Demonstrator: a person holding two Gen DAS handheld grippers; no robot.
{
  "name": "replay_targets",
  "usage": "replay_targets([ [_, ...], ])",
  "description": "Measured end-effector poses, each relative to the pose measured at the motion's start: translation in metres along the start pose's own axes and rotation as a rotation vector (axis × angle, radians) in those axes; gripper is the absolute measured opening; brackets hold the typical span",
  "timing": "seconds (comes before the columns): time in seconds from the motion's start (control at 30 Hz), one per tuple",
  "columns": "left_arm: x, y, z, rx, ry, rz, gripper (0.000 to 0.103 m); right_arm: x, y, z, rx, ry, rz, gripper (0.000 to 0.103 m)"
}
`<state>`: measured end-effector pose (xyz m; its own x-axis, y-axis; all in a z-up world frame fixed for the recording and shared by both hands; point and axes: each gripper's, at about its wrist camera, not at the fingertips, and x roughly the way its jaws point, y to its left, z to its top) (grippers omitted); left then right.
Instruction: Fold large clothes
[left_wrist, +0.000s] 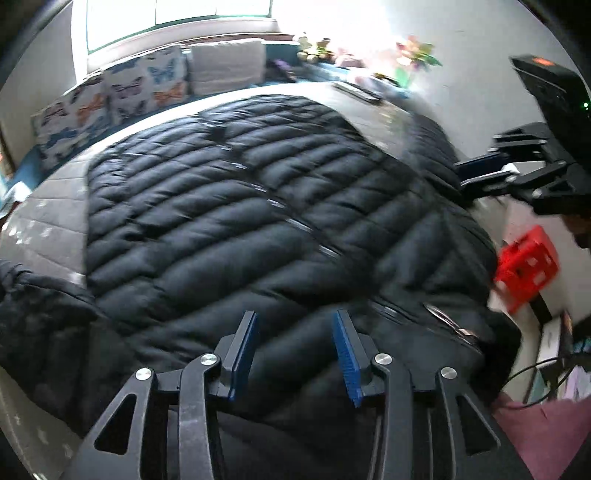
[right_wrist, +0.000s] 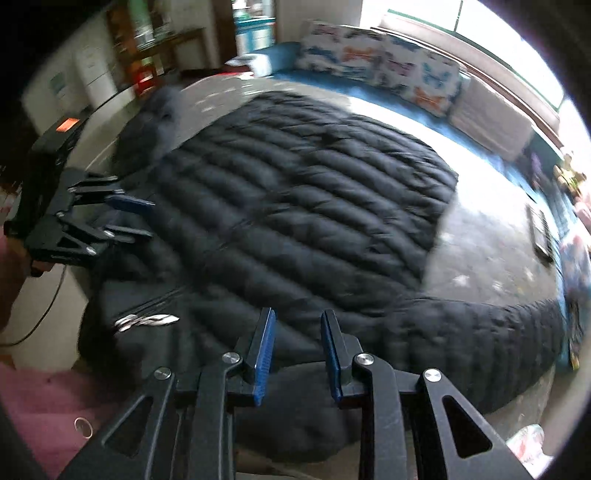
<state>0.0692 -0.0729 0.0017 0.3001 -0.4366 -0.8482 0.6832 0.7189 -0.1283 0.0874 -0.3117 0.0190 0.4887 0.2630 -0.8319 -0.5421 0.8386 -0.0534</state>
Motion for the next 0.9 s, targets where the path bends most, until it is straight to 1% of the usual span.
replay_targets([
  [0.07, 0.006, -0.017, -0.014, 0.032, 0.024, -0.022, 0.045, 0.008, 0.021, -0.001, -0.030, -0.008, 0.047, 0.028],
  [0.13, 0.005, -0.032, -0.031, 0.098, 0.002, -0.018, 0.045, 0.018, 0.038, -0.008, -0.051, -0.016, 0.096, 0.028],
  [0.23, 0.007, -0.045, -0.056, 0.190, 0.000, 0.002, 0.045, 0.036, 0.060, -0.025, -0.082, -0.005, 0.143, 0.028],
  [0.27, 0.008, -0.048, -0.064, 0.216, -0.001, 0.015, 0.045, 0.050, 0.067, -0.034, -0.098, 0.028, 0.150, 0.028],
  [0.3, 0.010, -0.054, -0.074, 0.248, -0.002, 0.038, 0.045, 0.059, 0.072, -0.042, -0.111, 0.041, 0.130, 0.029],
  [0.37, 0.011, -0.061, -0.087, 0.294, -0.018, 0.074, 0.045, 0.069, 0.072, -0.050, -0.109, 0.023, 0.113, 0.029],
  [0.43, 0.007, -0.063, -0.088, 0.312, -0.015, 0.074, 0.045, 0.066, 0.068, -0.050, -0.091, 0.009, 0.124, 0.029],
  [0.47, 0.003, -0.062, -0.086, 0.304, -0.010, 0.067, 0.045, 0.064, 0.066, -0.049, -0.074, 0.011, 0.126, 0.030],
  [0.53, -0.007, -0.058, -0.077, 0.273, -0.030, 0.061, 0.045, 0.054, 0.061, -0.046, -0.037, -0.017, 0.137, 0.033],
  [0.57, -0.009, -0.053, -0.070, 0.255, -0.044, 0.057, 0.046, 0.050, 0.062, -0.047, -0.037, -0.033, 0.128, 0.042],
  [0.6, -0.014, -0.051, -0.064, 0.223, -0.064, 0.044, 0.046, 0.044, 0.060, -0.047, -0.043, -0.061, 0.094, 0.058],
  [0.67, -0.017, -0.047, -0.052, 0.169, -0.087, 0.008, 0.048, 0.037, 0.060, -0.053, -0.026, -0.117, 0.043, 0.075],
  [0.7, -0.017, -0.045, -0.044, 0.140, -0.101, -0.012, 0.048, 0.035, 0.058, -0.056, -0.005, -0.136, 0.036, 0.075],
  [0.8, -0.011, -0.042, -0.026, 0.081, -0.121, -0.039, 0.048, 0.034, 0.042, -0.061, 0.105, -0.151, 0.076, 0.075],
  [0.9, 0.007, -0.039, -0.007, 0.029, -0.112, -0.092, 0.048, 0.033, 0.027, -0.070, 0.178, -0.180, 0.088, 0.075],
])
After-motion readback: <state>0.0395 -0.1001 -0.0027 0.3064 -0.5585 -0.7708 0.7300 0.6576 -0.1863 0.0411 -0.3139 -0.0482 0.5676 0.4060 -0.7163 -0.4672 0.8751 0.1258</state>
